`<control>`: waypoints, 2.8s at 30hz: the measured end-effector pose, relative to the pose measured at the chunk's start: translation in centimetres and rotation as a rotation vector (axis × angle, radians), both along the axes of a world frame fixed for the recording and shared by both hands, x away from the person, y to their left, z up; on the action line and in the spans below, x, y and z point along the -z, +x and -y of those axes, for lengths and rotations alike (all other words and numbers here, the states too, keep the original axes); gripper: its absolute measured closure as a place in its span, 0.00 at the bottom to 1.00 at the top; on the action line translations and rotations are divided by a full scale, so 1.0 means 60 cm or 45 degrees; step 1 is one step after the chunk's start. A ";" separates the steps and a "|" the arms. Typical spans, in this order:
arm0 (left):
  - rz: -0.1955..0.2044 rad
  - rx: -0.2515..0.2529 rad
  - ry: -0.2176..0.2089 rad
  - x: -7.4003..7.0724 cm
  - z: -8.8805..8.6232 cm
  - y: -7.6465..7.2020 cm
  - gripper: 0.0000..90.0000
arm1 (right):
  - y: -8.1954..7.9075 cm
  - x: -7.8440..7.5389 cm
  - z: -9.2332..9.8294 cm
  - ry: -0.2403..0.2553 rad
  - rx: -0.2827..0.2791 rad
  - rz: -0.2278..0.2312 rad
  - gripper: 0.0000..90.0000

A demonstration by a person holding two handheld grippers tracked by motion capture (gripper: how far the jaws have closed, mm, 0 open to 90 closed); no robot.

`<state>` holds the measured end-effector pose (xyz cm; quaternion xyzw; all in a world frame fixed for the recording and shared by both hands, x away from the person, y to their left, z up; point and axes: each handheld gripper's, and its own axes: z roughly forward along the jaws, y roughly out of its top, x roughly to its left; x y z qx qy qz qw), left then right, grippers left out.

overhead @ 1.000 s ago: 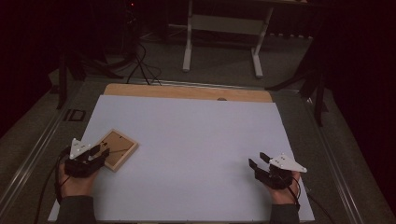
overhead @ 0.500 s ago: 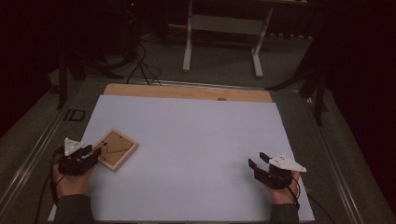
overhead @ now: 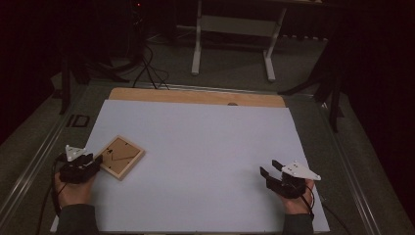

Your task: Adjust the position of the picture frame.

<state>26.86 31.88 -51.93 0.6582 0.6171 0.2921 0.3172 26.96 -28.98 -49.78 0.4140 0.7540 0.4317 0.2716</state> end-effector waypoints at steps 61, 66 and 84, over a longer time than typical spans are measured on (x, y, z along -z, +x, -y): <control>0.035 0.352 -0.107 0.015 0.066 0.047 0.91 | 0.003 0.002 -0.001 -0.010 -0.006 -0.004 0.47; 0.025 0.403 -0.092 0.013 0.083 0.049 0.91 | 0.003 0.002 -0.002 -0.011 -0.008 -0.006 0.47; 0.040 0.782 -0.046 0.012 0.184 0.048 0.91 | 0.002 0.002 -0.003 -0.017 -0.008 -0.004 0.47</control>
